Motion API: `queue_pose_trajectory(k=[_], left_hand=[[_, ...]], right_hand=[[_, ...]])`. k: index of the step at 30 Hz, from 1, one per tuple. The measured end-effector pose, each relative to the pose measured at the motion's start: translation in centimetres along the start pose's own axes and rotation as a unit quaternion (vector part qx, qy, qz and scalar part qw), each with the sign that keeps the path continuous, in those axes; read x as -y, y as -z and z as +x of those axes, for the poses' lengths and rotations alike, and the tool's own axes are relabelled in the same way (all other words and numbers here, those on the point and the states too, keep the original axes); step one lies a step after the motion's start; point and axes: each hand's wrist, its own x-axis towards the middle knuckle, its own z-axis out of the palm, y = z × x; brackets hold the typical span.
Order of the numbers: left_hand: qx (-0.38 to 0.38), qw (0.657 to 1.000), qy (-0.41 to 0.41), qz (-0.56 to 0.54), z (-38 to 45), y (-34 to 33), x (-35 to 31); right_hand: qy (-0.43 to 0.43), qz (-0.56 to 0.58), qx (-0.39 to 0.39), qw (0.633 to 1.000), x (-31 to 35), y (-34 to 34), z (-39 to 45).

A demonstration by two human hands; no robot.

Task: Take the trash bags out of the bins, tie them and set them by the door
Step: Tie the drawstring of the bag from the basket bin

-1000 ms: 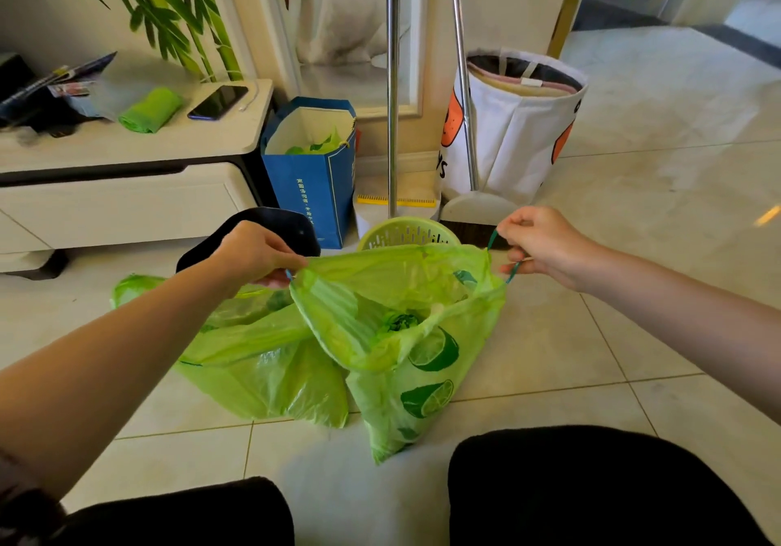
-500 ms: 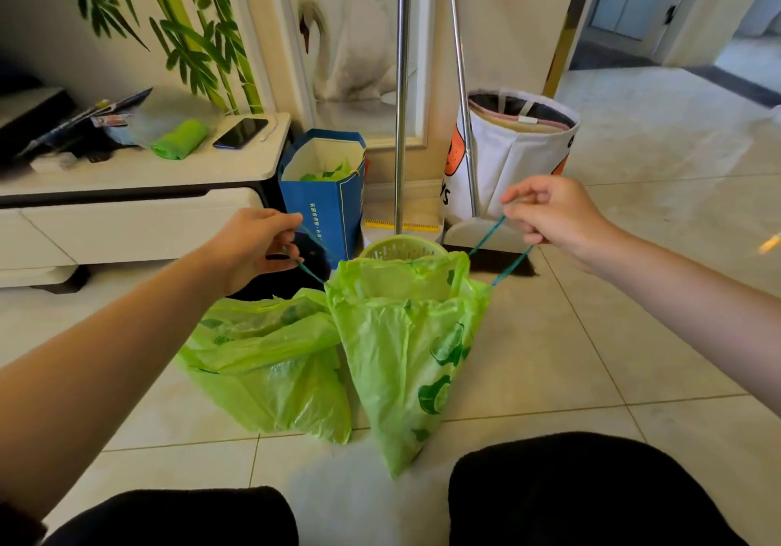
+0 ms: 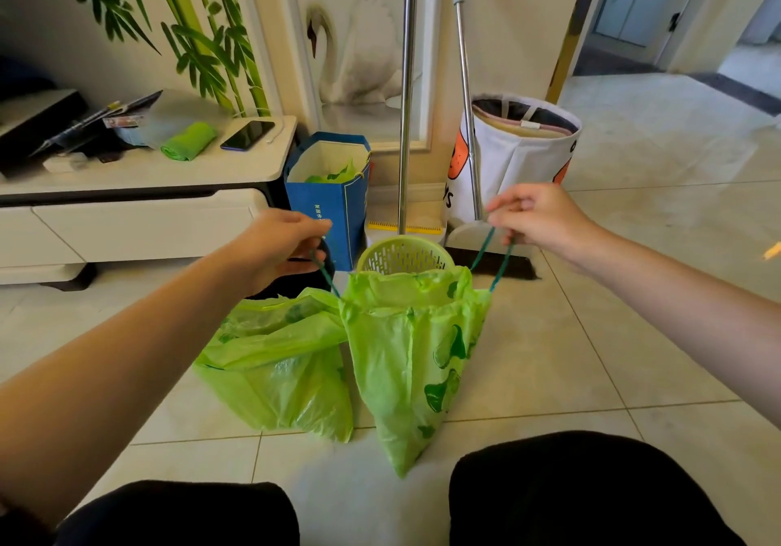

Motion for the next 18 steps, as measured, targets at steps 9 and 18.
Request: queue_pose_trajectory(k=[9, 18], left_hand=[[0.087, 0.986, -0.136, 0.033, -1.2, -7.0, -3.7], [0.063, 0.981, -0.171, 0.072, -0.4, -7.4, -1.7]], right_hand=[[0.121, -0.078, 0.124, 0.982, 4.8, -4.7, -0.4], [0.094, -0.062, 0.122, 0.986, 3.6, -5.1, -0.2]])
